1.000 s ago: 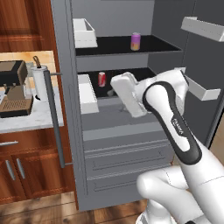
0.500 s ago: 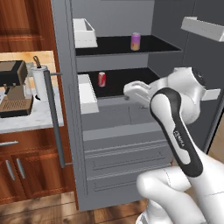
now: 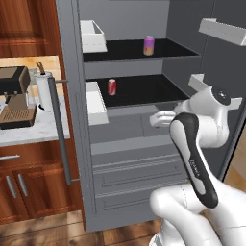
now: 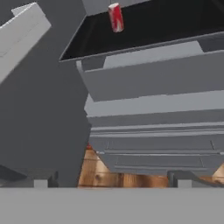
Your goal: Open the fridge, grab two sodas, and place both sodas inside the bowl with ice on the dining counter.
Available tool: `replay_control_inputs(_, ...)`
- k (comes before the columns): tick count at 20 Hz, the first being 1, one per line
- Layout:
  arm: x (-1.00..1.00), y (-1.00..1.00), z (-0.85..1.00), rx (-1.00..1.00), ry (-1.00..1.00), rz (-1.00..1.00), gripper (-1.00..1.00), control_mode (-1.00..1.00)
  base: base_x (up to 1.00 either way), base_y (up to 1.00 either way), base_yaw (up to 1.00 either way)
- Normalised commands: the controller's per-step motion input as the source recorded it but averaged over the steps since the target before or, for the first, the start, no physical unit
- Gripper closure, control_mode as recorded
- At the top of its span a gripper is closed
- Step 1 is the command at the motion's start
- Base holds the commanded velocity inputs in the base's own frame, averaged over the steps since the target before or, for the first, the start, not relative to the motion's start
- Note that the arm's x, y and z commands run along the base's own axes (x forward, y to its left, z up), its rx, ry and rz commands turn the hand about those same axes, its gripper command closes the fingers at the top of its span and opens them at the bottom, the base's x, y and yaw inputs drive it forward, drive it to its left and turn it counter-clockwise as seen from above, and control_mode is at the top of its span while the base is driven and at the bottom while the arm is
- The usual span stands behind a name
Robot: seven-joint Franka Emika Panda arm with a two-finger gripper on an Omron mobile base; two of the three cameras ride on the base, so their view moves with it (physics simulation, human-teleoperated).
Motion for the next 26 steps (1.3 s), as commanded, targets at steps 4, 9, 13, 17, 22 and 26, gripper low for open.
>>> replay_control_inputs(4, -0.17, -0.06, -0.66, -0.26, -0.01, -0.02, -1.0, -1.0, 0.0, 0.0, 0.0)
replay_control_inputs(9, -0.14, 0.0, -0.27, -0.07, -0.01, -0.09, -1.0, -1.0, 0.0, 0.0, 0.0)
replay_control_inputs(13, 0.0, 0.0, -0.19, -0.1, 0.0, -0.02, -1.0, -1.0, 0.0, 0.0, 0.0)
replay_control_inputs(17, 0.14, 0.0, -0.1, -0.03, 0.0, 0.0, -1.0, -1.0, 0.0, 0.0, 0.0)
replay_control_inputs(22, 0.0, 0.0, 0.0, 0.0, 0.0, 0.0, -1.0, 1.0, 0.53, -0.09, 0.0)
replay_control_inputs(26, 0.0, 0.0, 0.0, 0.0, 0.0, 0.0, -1.0, 1.0, 0.51, -0.07, 0.0)
